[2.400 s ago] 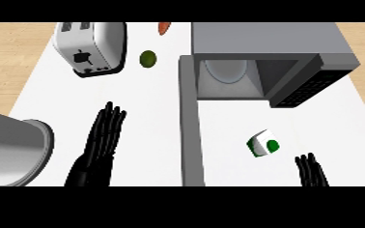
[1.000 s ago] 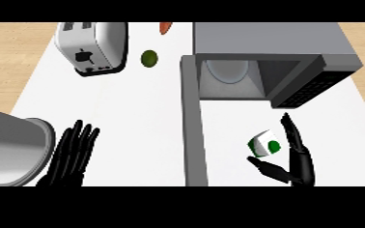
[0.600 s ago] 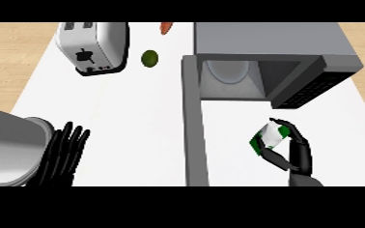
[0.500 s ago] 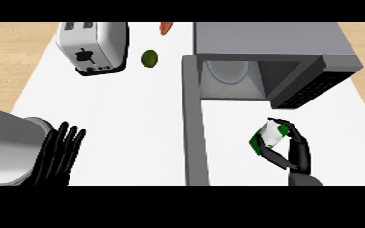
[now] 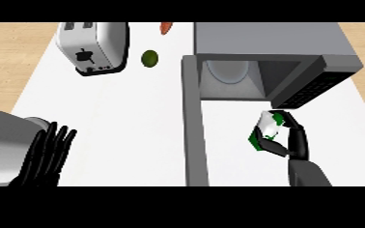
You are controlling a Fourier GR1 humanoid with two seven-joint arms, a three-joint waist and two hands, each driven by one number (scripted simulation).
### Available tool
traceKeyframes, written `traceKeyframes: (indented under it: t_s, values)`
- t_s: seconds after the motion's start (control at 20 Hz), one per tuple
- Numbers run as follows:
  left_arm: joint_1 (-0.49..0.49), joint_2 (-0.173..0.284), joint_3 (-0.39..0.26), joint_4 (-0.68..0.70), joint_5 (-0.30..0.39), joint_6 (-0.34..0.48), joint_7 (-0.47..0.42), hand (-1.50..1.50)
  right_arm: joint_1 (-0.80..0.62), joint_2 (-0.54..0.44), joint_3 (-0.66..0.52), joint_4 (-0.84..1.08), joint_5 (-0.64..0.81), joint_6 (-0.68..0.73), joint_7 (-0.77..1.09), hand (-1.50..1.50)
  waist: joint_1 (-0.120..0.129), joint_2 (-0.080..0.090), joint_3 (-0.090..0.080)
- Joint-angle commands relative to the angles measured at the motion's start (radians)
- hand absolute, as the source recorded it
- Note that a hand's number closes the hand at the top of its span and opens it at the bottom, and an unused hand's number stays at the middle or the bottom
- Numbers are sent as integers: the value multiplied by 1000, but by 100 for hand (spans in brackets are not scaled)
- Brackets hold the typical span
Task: Pick up the milk, place it into the microwave and close the microwave
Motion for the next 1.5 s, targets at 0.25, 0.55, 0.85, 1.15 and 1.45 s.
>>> traceKeyframes:
  t_s: [0.25,0.55,0.85,1.15,1.45]
  values:
    - [35,-20,8,14,-8,-26,-17,-150,-9,79,32,-5,-21,110,-111,150,-4,1,3]
    - [3,-6,74,55,25,-71,-26,-150,20,120,91,-194,-36,118,-9,150,-11,0,2]
    - [20,7,120,110,45,-129,-58,-150,66,144,252,-455,-94,-17,185,150,-11,-2,2]
    - [-44,3,139,44,65,-96,56,-150,40,139,305,-549,-53,-181,333,150,-11,0,3]
    - [-25,-39,163,139,28,-148,-40,-150,-5,128,312,-535,-26,-216,426,150,-8,1,2]
